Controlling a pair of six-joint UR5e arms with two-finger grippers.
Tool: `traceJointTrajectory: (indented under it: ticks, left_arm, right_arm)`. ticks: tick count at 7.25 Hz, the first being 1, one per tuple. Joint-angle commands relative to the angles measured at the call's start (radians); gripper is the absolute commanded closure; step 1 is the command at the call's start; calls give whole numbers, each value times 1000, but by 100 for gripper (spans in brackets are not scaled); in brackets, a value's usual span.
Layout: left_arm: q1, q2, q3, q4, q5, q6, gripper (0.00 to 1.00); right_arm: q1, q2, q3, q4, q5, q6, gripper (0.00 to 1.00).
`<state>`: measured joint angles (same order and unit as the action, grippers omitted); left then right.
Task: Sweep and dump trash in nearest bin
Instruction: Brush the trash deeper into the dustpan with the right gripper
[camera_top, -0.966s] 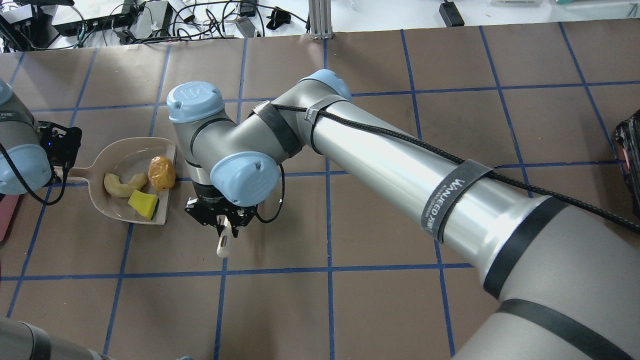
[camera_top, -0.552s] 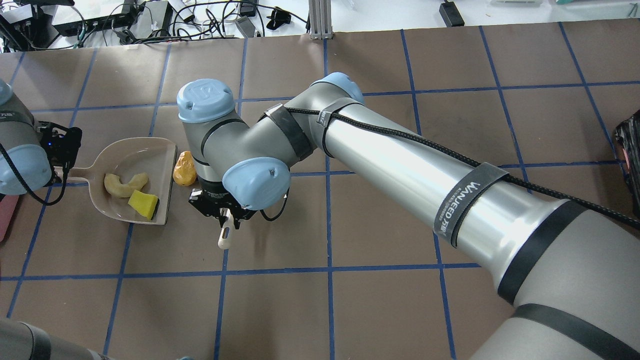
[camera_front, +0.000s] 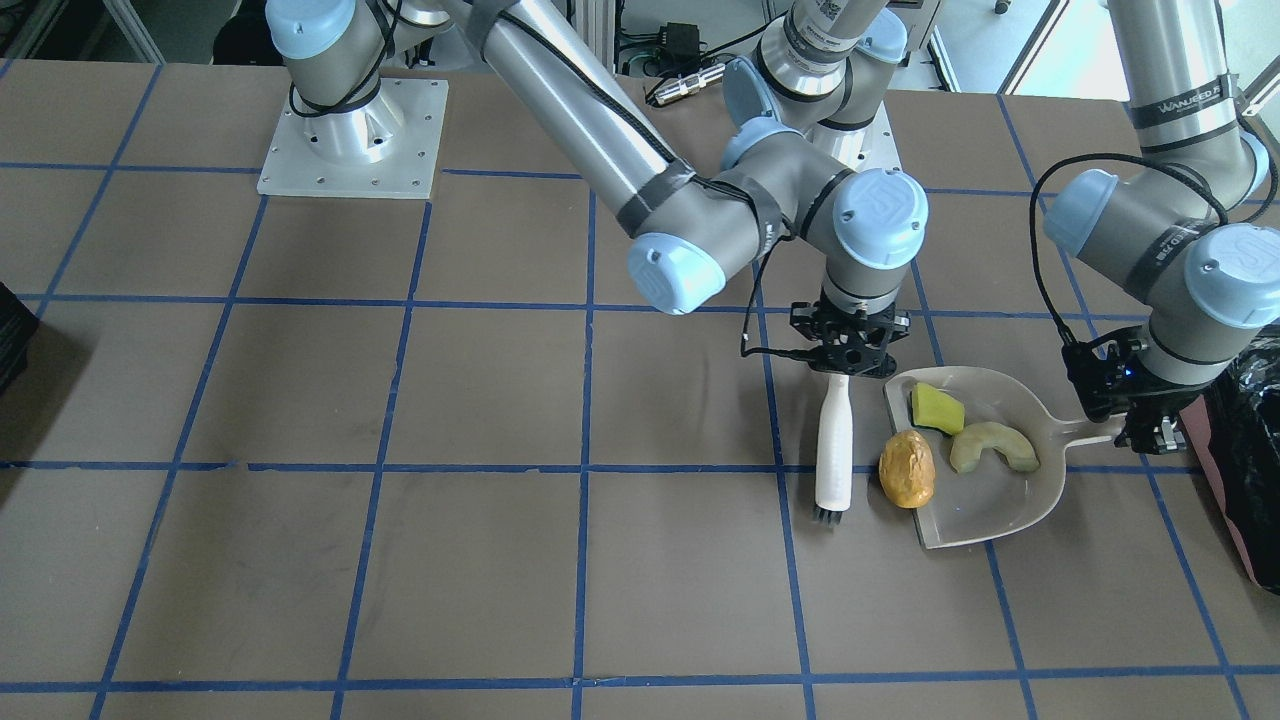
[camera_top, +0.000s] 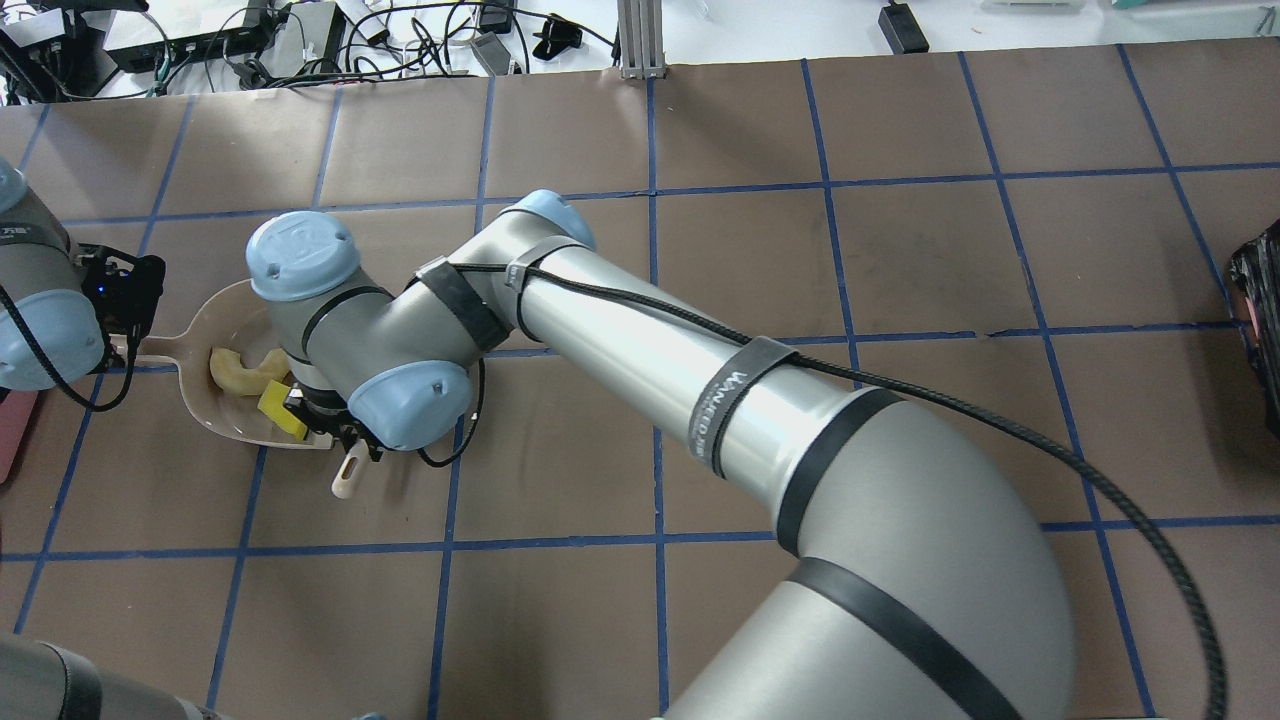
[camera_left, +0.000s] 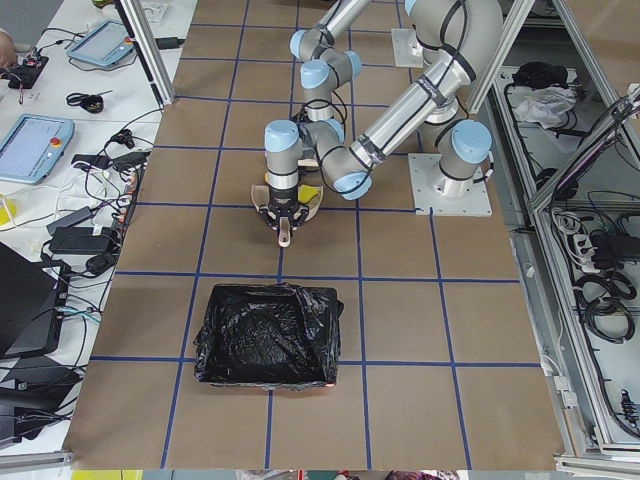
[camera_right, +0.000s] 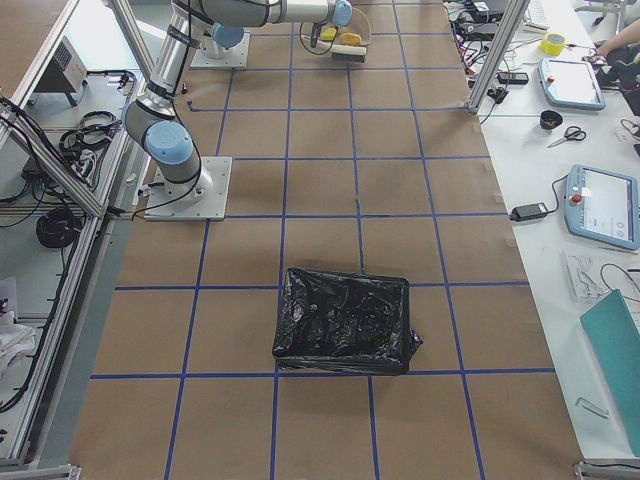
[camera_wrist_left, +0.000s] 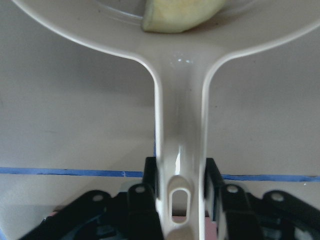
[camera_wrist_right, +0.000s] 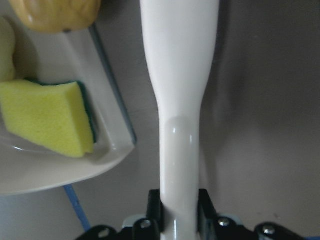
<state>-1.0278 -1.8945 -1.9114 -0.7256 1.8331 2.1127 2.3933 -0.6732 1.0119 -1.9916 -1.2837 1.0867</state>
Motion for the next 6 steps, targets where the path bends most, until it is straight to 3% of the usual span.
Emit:
traceJointTrajectory:
  ticks: [1, 4, 6]
  left_arm:
    - [0, -3, 2, 0, 0, 0, 100]
    - [0, -3, 2, 0, 0, 0, 100]
    - [0, -3, 2, 0, 2, 0, 100]
  right_arm:
    - [27, 66, -91, -3, 42, -146, 100]
    - [20, 64, -93, 45, 34, -642, 100]
    - [18, 44, -78, 68, 27, -612, 100]
